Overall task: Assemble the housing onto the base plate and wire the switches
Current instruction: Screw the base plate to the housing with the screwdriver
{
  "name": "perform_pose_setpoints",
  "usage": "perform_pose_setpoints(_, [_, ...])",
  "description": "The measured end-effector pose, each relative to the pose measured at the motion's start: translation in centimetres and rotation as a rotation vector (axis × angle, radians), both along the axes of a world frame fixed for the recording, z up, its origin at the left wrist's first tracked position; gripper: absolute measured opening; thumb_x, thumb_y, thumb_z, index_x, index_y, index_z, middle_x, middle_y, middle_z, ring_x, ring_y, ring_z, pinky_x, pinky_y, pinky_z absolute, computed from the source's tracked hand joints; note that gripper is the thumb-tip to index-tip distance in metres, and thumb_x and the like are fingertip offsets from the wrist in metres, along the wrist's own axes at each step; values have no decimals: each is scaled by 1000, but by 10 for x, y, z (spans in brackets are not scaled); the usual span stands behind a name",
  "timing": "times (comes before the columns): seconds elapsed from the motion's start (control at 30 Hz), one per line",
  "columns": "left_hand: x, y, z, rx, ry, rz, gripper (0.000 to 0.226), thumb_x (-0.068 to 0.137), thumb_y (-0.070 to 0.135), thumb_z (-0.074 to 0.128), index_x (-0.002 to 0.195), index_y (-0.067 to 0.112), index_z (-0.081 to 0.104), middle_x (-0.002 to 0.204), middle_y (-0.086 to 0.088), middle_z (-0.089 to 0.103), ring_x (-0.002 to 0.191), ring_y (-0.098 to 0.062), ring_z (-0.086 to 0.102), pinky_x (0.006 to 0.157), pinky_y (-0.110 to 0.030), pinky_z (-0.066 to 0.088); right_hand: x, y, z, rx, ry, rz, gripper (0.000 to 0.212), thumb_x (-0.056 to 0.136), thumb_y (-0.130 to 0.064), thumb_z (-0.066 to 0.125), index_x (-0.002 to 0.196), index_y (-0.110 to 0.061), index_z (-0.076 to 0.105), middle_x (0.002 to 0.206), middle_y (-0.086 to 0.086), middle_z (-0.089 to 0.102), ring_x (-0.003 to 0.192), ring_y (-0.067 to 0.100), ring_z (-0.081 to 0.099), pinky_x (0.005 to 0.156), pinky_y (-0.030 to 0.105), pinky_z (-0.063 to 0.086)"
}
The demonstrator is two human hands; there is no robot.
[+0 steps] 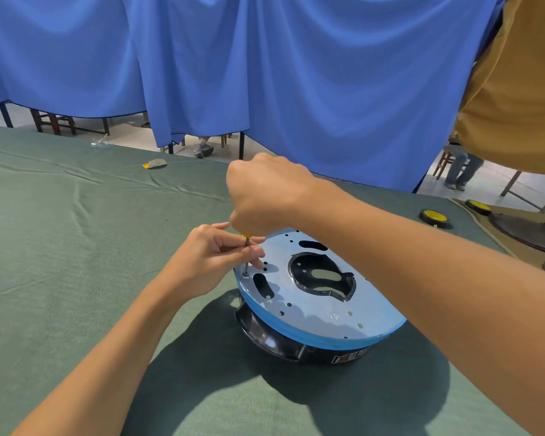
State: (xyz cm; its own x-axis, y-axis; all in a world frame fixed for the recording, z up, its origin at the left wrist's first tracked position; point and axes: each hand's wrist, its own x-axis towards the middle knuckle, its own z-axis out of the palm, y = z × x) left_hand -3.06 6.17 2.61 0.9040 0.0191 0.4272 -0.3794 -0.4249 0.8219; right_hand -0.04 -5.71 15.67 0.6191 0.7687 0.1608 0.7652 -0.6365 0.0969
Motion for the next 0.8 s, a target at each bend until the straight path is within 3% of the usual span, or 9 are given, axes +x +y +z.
perform_pose_setpoints(0.2, [2,4,-2,15,8,-23,27,83,30,63,81,8,80,90,5,77,110,-2,65,111,-49,38,2,-1,3,-84,-50,35,40,90,-30,59,66,-21,28,74,0,36,59,15,37,48,28,23])
perform_pose_setpoints(0.3, [3,5,-2,81,4,-20,24,88,26,61,84,11,79,90,13,76,113,3,62,113,-48,33,8,1,6,-147,-13,109,27,87,-19,59,70,-20,38,80,2,46,77,24,55,51,27,34])
perform_pose_setpoints(0.37, [4,7,-3,123,6,-19,20,92,19,61,85,14,78,92,17,76,114,7,59,116,-47,27,9,3,7,-152,5,134,24,86,-11,59,73,-20,41,81,3,47,88,27,58,51,27,36])
perform_pose_setpoints(0.5, [4,8,-4,141,10,-38,20,96,11,57,94,10,77,97,14,76,120,3,57,115,-48,30,3,4,6,-108,-25,136,37,87,-10,60,64,-19,32,68,2,38,64,19,45,41,25,26])
perform_pose_setpoints(0.6, [3,6,-4,147,11,-15,21,98,12,56,100,12,77,107,10,74,119,6,55,115,-48,32,-2,6,3,-59,-62,79,35,90,-10,53,66,-17,28,68,2,35,53,12,36,34,21,22])
perform_pose_setpoints(0.73, [1,-2,-6,143,-128,146,9,88,15,72,84,11,80,79,30,70,90,11,65,101,-51,44,-3,7,1,-8,-33,11,31,90,-4,46,66,-15,29,69,4,34,50,13,38,26,23,25])
perform_pose_setpoints(0.8, [1,-5,-8,161,-203,211,8,82,15,77,77,10,80,76,30,70,77,11,62,92,-46,45,-3,5,-1,10,0,-19,30,90,-3,45,66,-14,31,68,6,35,48,13,40,22,19,28])
